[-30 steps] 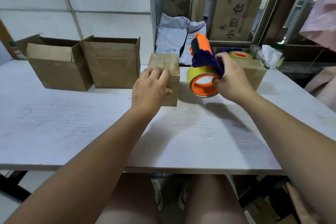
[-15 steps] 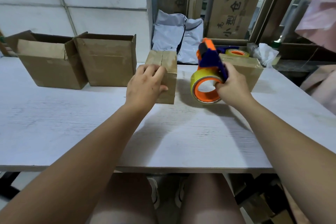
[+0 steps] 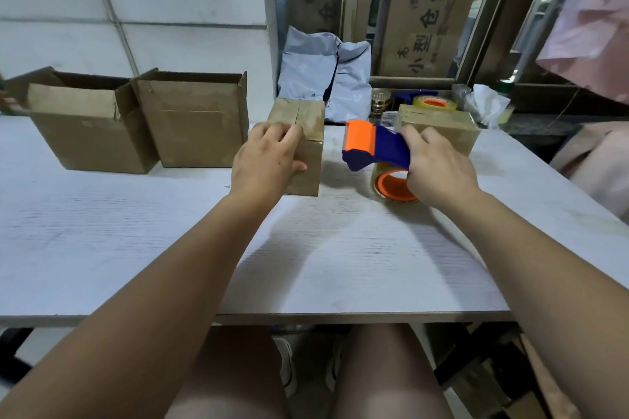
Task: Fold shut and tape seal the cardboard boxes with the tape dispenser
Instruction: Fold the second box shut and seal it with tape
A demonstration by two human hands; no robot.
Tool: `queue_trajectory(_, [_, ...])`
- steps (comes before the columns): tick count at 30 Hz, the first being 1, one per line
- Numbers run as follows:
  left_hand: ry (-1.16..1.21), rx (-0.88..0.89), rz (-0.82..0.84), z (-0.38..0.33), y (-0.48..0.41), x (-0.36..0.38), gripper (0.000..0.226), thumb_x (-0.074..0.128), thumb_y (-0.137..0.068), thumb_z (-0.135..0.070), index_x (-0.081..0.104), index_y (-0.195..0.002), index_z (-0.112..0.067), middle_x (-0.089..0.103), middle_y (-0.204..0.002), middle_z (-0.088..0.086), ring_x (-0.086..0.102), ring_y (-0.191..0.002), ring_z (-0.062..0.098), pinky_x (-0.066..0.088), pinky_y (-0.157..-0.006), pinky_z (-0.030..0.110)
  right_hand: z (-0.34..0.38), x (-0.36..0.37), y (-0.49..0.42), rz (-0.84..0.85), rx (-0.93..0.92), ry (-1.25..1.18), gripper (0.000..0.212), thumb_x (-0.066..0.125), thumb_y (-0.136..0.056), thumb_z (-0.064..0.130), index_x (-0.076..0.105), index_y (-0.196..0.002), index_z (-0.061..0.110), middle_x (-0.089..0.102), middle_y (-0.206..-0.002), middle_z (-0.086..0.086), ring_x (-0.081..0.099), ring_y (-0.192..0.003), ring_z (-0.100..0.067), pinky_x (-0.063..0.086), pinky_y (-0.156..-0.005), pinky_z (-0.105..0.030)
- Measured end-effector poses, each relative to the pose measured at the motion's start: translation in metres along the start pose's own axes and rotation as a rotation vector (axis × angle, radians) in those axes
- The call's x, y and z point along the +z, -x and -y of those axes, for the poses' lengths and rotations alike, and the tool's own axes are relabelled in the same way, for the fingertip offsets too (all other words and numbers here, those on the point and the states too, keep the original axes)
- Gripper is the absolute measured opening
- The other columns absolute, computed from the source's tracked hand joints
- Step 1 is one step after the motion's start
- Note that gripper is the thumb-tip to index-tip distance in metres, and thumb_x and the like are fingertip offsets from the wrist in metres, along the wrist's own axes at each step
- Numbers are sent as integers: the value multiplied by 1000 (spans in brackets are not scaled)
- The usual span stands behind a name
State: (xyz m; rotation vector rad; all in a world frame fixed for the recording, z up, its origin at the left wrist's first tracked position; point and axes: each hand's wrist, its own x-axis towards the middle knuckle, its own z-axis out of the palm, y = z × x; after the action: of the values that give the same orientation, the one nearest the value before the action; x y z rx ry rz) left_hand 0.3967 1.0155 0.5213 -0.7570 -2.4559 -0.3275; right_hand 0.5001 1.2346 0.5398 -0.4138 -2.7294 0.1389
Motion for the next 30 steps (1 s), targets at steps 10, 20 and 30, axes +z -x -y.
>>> queue_trajectory(10, [-200,-3,117,-12,-11,-19,47,59,-86,-49,44,-117,-16,58,-115,5,54,-104,27,36,-95,35,36,-39,-20,199,-93,386,52,38,-98,19,21,-144,37,42,-121,-16,47,-110,-35,34,-69,-39])
queue_trajectory(20, [-15,-8,215,-41,-12,-9,89,56,-70,-77,28,-143,-34,33,-147,13,18,-141,38,7,-113,57,64,-68,-40,308,-134,593,54,50,-91,11,37,-139,34,48,-117,-13,47,-107,-34,38,-72,-40])
queue_trajectory(30, [200,137,-154,-31,-14,15,46,77,-65,-9,61,-108,-5,67,-92,13,61,-83,33,43,-88,42,69,-68,-52,328,-212,636,54,54,-87,5,43,-134,29,52,-100,-7,51,-91,-27,44,-66,-38])
